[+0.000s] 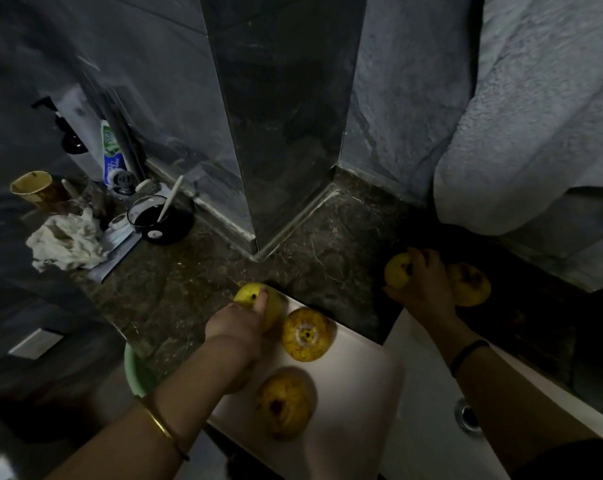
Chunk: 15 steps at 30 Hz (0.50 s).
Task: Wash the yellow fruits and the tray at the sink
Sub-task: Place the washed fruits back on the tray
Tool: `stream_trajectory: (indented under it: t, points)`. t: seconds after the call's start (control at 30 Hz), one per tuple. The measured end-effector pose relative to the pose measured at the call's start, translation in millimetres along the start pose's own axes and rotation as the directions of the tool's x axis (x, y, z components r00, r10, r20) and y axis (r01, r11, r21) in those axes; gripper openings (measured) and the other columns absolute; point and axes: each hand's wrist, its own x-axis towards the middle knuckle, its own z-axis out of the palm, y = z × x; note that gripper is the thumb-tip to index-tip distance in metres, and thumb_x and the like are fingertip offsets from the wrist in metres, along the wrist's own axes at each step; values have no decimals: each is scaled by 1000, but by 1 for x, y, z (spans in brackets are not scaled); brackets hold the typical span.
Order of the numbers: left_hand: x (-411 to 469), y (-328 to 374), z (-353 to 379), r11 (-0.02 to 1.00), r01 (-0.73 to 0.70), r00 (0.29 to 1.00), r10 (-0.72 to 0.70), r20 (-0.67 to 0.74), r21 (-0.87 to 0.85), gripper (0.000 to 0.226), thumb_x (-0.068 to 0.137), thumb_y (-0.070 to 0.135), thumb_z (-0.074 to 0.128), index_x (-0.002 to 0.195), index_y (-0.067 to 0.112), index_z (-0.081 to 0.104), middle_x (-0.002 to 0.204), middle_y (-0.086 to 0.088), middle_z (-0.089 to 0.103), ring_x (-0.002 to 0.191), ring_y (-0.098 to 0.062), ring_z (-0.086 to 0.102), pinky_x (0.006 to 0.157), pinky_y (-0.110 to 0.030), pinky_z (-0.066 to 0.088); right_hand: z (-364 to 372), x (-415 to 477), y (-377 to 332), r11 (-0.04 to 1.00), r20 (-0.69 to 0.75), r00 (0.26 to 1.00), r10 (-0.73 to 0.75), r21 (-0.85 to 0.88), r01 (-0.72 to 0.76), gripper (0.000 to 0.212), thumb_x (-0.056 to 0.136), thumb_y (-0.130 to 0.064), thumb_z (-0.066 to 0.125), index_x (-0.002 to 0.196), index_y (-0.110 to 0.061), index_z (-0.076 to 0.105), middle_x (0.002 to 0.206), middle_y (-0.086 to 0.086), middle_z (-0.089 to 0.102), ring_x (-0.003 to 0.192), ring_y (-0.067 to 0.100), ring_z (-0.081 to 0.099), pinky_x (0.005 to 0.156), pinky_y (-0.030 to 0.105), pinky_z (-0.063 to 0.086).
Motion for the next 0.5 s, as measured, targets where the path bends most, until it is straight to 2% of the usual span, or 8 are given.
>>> stream_trajectory:
  t: [0.17, 0.33, 0.43, 0.5]
  points:
    - [2, 0, 1, 1000, -4, 1000, 4, -4, 9, 106, 84, 24, 67, 150, 27, -15, 140, -18, 38, 128, -30, 44, 93, -36, 46, -12, -17, -3, 976, -28, 998, 52, 212, -45, 92, 61, -19, 88, 139, -6, 41, 135, 19, 40, 120, 34, 45, 97, 38, 41]
    - [5, -1, 3, 1000, -1, 1000, 1, 5, 10, 108, 82, 25, 68, 149, 29, -17, 140, -17, 37, 128, -30, 44, 93, -36, 46, -23, -40, -5, 943, -26, 994, 104, 321, -90, 88, 61, -23, 88, 136, -12, 44, 129, 11, 45, 116, 25, 46, 89, 27, 37]
    - [4, 0, 3, 1000, -1, 1000, 1, 10, 3, 112, 80, 26, 72, 149, 29, -17, 143, -16, 35, 130, -29, 42, 94, -35, 45, -31, -56, -5, 809, 6, 974, 224, 556, -190, 77, 66, -20, 86, 132, -16, 47, 122, 7, 48, 111, 24, 50, 89, 37, 47]
    - [5, -1, 4, 1000, -2, 1000, 2, 1, -3, 113, 80, 29, 72, 149, 29, -17, 144, -15, 35, 131, -27, 41, 95, -34, 45, -41, -68, -5, 626, 92, 933, 347, 718, -304, 66, 76, -12, 78, 133, -16, 45, 122, 6, 49, 110, 27, 53, 88, 43, 49]
